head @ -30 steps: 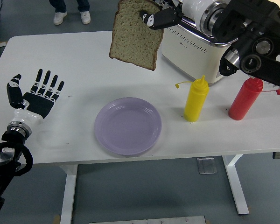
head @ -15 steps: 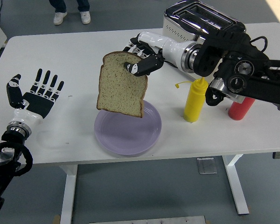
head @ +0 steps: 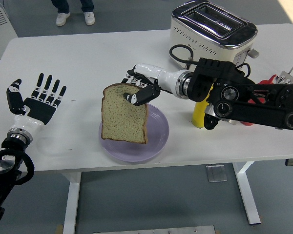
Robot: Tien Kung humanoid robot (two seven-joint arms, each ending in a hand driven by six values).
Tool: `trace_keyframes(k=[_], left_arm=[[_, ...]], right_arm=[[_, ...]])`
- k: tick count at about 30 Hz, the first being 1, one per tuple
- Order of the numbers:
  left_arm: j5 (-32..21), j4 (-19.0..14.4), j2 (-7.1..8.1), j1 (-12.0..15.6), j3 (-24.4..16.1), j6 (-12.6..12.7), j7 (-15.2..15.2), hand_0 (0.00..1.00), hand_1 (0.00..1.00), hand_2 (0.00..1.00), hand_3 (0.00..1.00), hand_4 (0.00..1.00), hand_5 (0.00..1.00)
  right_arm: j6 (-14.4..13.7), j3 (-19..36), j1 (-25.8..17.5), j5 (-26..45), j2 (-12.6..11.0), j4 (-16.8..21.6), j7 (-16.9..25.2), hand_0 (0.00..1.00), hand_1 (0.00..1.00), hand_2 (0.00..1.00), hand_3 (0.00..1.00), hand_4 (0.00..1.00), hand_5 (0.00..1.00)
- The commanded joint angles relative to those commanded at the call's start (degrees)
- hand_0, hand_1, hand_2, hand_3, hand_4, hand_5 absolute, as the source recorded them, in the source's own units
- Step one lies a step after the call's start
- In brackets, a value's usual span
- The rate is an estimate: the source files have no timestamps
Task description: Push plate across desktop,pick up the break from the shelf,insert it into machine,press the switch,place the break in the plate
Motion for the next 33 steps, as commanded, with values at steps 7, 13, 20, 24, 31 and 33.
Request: trace_keyframes(k=[7, 13, 20, 24, 31, 33], left_arm=[[0.2, 0.0, 0.0, 0.0, 0.0, -0.2, 0.1, 0.813, 0.759, 0.723, 0.714, 0.633, 0.998], [0.2, 0.1, 0.0, -0.1, -0.1, -0.2, 0.1, 0.813, 0.759, 0.723, 0.714, 0.636, 0.998], [0.3, 0.1, 0.01, -0.2, -0.2, -0.2, 0.1, 0.813, 0.759, 0.723, 0.714, 0.638, 0.998], [0.2, 0.1, 0.02, -0.2, -0.2, -0.1, 0.0, 0.813, 0.759, 0.723, 0.714, 0.639, 0.998], [0.2, 0.2, -0.01, -0.2, -0.2, -0.1, -0.1, 0.813, 0.76, 0.723, 0.714, 0.639, 0.998], [0.2, 0.3, -0.02, -0.3, -0.2, -0.1, -0.1, 0.813, 0.76, 0.723, 0.714, 0.639, 0.998]], right_arm=[[-0.9, -1.4, -1.3, 0.4, 0.7, -1.4, 1.1, 0.278, 0.347, 0.325, 0.438, 0.029, 0.002], [-1.8, -1.9, -1.8, 0.5, 1.2, -2.2, 1.4, 0.281, 0.348, 0.324, 0.438, 0.029, 0.002], [-2.7, -2.8, -2.2, 1.2, 1.8, -3.1, 1.8, 0.283, 0.351, 0.324, 0.442, 0.032, 0.002], [-3.3, -3.6, -2.4, 1.6, 2.2, -3.4, 2.4, 0.284, 0.353, 0.326, 0.449, 0.032, 0.002], [-3.9, -4.5, -2.7, 2.1, 2.8, -4.0, 2.8, 0.282, 0.354, 0.327, 0.451, 0.036, 0.002], [-4.1, -4.7, -2.8, 2.3, 2.9, -4.2, 3.0, 0.282, 0.354, 0.327, 0.451, 0.036, 0.002]])
